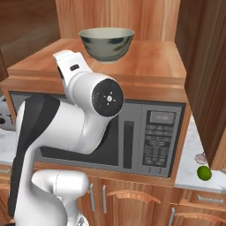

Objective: Open the cabinet. Place the bowl and condiment on the counter. Then place the lime and garlic on the cutting board.

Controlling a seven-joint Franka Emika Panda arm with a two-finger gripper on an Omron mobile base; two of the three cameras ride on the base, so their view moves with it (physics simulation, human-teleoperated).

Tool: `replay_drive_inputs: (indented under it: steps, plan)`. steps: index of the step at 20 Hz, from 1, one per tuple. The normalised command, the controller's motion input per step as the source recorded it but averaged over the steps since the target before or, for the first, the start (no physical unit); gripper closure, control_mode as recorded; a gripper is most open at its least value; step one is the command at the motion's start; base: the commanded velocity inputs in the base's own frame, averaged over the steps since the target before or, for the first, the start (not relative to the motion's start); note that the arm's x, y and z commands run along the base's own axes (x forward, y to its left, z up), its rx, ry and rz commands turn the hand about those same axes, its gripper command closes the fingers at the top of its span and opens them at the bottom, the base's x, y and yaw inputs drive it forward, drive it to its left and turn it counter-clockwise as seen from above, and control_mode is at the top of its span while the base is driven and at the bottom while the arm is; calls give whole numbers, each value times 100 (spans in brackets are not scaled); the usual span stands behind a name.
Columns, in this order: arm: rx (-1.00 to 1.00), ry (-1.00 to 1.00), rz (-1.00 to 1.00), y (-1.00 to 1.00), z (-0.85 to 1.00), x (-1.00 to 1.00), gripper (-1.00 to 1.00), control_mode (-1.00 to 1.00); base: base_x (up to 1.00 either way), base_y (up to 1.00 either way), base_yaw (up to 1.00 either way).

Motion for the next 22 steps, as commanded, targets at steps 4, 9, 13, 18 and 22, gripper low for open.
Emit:
replay_drive_inputs:
  steps: [4,9,13,18,22]
  plan:
    - [0,-6,-1,-16,18,20,-100,-100,0,0,0]
    - [0,-6,0,-17,20,20,-100,-100,0,0,0]
    - [0,-7,0,-16,20,22,-100,-100,0,0,0]
    - [0,-7,0,-12,20,21,-100,-100,0,0,0]
    - [-2,-8,0,-8,27,17,-100,-100,0,0,0]
